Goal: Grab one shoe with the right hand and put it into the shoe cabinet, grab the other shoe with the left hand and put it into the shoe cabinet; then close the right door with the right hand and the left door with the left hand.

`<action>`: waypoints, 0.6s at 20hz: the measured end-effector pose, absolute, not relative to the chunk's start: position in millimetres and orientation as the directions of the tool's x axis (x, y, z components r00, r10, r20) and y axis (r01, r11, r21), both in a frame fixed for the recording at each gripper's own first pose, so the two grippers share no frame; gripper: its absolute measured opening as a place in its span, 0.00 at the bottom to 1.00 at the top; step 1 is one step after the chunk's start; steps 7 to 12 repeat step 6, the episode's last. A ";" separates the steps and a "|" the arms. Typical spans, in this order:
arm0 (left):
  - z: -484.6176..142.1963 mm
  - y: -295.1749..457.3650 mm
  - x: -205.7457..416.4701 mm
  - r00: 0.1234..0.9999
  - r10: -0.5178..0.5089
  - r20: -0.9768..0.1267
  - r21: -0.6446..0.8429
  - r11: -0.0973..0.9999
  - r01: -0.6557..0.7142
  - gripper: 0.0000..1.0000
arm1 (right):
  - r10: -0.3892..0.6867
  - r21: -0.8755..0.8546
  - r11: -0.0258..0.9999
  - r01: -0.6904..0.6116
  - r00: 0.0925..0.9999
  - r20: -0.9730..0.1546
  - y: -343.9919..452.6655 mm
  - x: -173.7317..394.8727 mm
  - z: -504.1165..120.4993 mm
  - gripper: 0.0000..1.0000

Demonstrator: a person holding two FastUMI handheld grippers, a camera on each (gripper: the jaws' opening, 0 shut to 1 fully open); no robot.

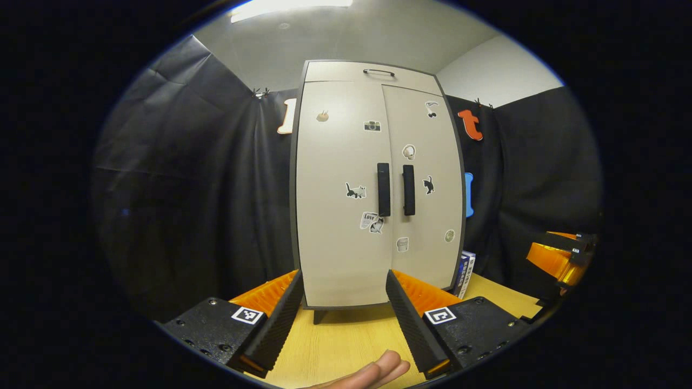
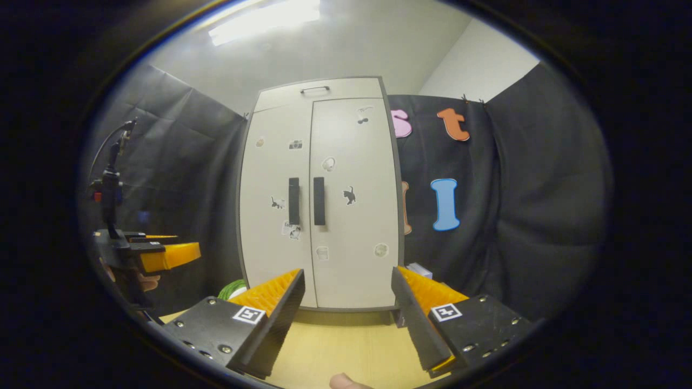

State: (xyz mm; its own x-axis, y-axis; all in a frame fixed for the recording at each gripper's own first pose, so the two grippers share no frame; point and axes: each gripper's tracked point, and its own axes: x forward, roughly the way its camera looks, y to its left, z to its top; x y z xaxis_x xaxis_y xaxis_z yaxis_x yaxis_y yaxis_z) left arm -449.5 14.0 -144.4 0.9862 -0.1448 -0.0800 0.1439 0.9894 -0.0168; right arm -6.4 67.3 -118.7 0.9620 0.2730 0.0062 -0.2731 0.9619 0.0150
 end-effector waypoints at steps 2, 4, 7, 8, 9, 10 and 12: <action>-146.3 15.8 -453.5 0.988 -0.138 -0.076 -0.027 0.990 0.136 0.93 | 0.286 0.022 0.958 -0.287 0.958 0.017 66.1 -10.2 -117.9 0.96; -152.0 14.0 -456.9 0.986 -0.139 -0.087 -0.047 0.990 0.135 0.93 | 0.306 0.028 0.951 -0.307 0.952 0.027 65.2 -14.8 -118.6 0.94; -157.1 11.0 -461.2 0.985 -0.147 -0.096 -0.054 0.988 0.142 0.93 | 0.298 0.039 0.953 -0.299 0.954 0.032 56.7 -18.2 -120.6 0.96; -157.1 11.0 -461.2 0.985 -0.147 -0.096 -0.054 0.988 0.142 0.93 | 0.298 0.039 0.953 -0.299 0.954 0.032 56.7 -18.2 -120.6 0.96; -157.1 11.0 -461.2 0.985 -0.147 -0.096 -0.054 0.988 0.142 0.93 | 0.298 0.039 0.953 -0.299 0.954 0.032 56.7 -18.2 -120.6 0.96; -157.1 11.0 -461.2 0.985 -0.147 -0.096 -0.054 0.988 0.142 0.93 | 0.298 0.039 0.953 -0.299 0.954 0.032 56.7 -18.2 -120.6 0.96; -157.1 11.0 -461.2 0.985 -0.147 -0.096 -0.054 0.988 0.142 0.93 | 0.298 0.039 0.953 -0.299 0.954 0.032 56.7 -18.2 -120.6 0.96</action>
